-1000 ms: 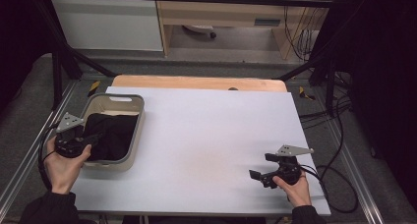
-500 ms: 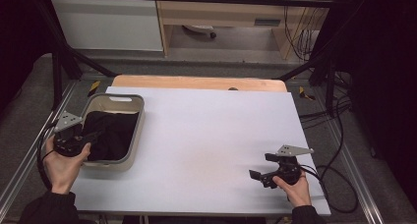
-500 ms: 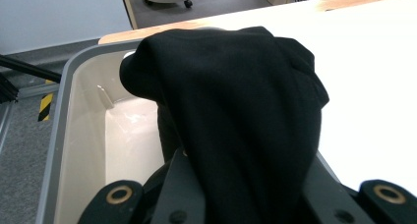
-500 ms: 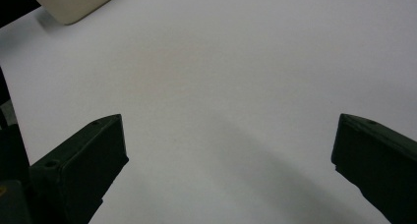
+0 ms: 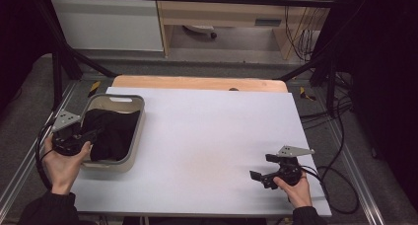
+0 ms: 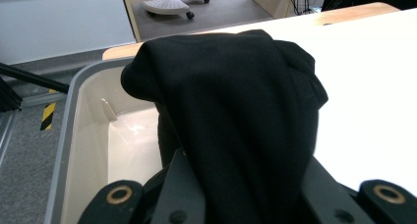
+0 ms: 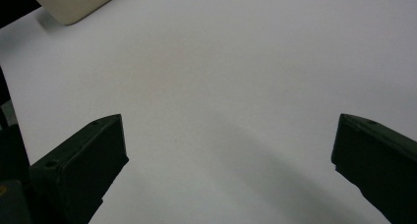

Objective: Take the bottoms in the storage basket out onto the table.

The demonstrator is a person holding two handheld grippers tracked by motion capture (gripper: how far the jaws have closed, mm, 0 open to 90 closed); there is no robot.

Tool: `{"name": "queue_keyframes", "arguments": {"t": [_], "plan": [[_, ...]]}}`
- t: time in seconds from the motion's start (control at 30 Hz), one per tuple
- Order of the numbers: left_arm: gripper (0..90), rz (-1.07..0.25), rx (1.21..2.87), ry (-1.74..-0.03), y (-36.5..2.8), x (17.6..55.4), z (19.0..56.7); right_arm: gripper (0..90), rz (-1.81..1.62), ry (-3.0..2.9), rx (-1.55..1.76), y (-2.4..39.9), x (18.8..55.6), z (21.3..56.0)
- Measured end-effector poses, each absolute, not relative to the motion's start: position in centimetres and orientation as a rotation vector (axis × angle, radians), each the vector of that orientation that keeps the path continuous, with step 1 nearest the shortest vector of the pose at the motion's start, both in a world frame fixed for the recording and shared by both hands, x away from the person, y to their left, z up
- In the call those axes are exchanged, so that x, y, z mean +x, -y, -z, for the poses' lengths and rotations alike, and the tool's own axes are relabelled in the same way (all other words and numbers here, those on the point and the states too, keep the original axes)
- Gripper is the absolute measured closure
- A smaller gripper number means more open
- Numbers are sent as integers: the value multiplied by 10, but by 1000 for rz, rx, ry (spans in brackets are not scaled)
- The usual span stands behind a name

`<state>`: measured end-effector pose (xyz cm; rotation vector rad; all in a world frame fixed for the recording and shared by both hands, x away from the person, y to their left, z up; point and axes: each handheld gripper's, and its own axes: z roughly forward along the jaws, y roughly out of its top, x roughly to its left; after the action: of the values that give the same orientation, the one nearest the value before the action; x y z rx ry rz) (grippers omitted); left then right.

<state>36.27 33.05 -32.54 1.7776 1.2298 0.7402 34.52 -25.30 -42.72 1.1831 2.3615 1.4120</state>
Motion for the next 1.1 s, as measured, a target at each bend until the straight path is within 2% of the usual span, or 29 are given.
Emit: {"name": "queue_keyframes", "arguments": {"t": [1.1], "plan": [[811, -787, 1683, -1172, -334, 356, 305, 7, -1410, -2362, 1182, 253, 345, 427]]}}
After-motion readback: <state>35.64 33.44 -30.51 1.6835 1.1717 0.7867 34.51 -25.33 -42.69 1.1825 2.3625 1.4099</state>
